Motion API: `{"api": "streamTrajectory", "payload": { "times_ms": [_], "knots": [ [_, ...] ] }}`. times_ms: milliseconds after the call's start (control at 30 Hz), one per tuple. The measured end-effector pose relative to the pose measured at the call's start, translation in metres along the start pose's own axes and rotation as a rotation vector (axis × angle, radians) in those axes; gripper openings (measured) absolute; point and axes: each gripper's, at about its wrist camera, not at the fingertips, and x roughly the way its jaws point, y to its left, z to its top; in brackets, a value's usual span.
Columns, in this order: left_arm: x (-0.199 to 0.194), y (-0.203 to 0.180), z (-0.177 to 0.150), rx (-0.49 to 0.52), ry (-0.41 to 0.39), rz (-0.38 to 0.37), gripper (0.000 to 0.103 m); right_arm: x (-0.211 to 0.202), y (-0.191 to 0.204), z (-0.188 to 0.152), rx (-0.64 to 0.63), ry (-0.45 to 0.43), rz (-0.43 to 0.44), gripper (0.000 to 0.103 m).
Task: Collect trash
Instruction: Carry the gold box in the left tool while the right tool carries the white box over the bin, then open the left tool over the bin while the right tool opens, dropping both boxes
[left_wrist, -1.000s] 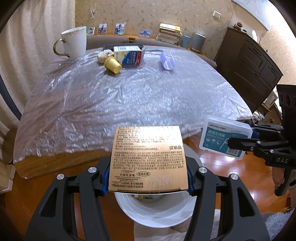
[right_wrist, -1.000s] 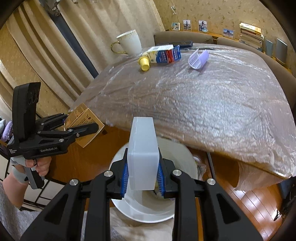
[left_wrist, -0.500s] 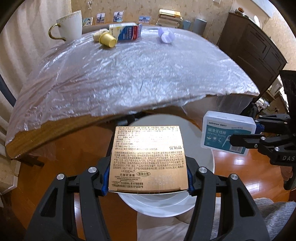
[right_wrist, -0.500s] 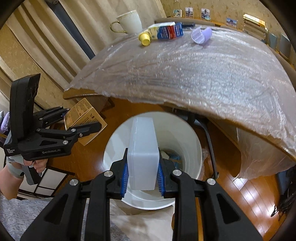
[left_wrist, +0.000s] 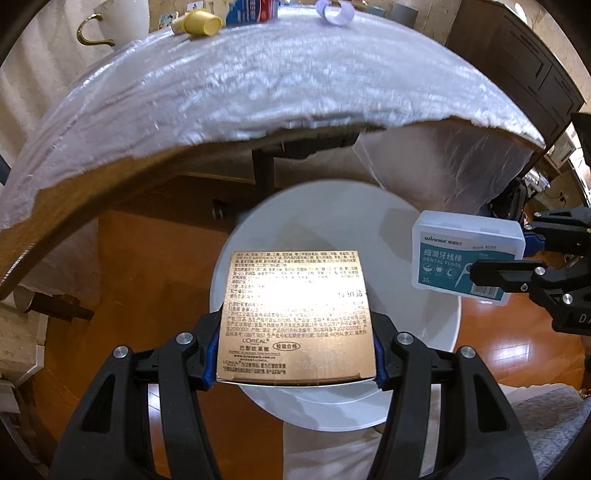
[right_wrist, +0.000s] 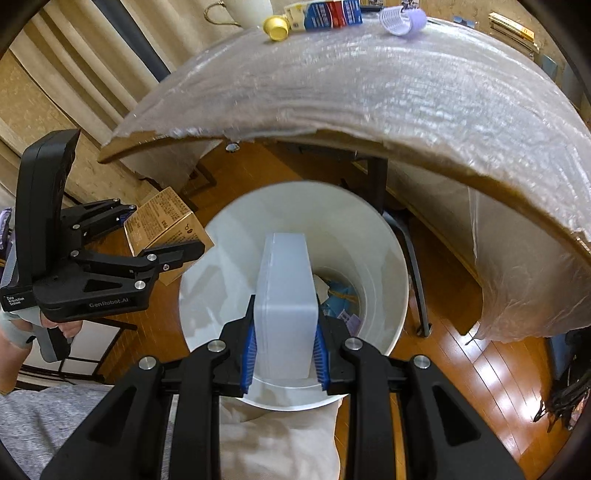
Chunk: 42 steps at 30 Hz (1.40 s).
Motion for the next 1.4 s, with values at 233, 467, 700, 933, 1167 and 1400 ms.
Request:
{"api": "streamTrajectory", "payload": {
  "times_ms": [233,467,700,933,1167,1400],
  "knots": [
    [0.018,0.0,-0.003,0.022,0.035,0.009,0.059,0.02,-0.001,0.0,0.011,0.028,-0.009,0.026],
    [0.029,-0.004,0.001,0.038,0.061,0.021,0.059,0.038,-0.004,0.004,0.015,0.053,-0.032,0.026],
    [0.04,-0.008,0.002,0.052,0.079,0.034,0.059,0.05,-0.004,0.004,0.009,0.067,-0.06,0.026],
    [0.051,-0.008,0.0,0.055,0.096,0.04,0.059,0.06,-0.004,0.004,0.002,0.078,-0.083,0.026],
    [0.057,-0.009,0.001,0.058,0.106,0.047,0.059,0.066,-0.006,0.003,0.005,0.091,-0.091,0.026],
    [0.065,-0.008,0.001,0.064,0.121,0.046,0.059,0.069,-0.011,0.003,0.013,0.103,-0.095,0.026]
  ]
}}
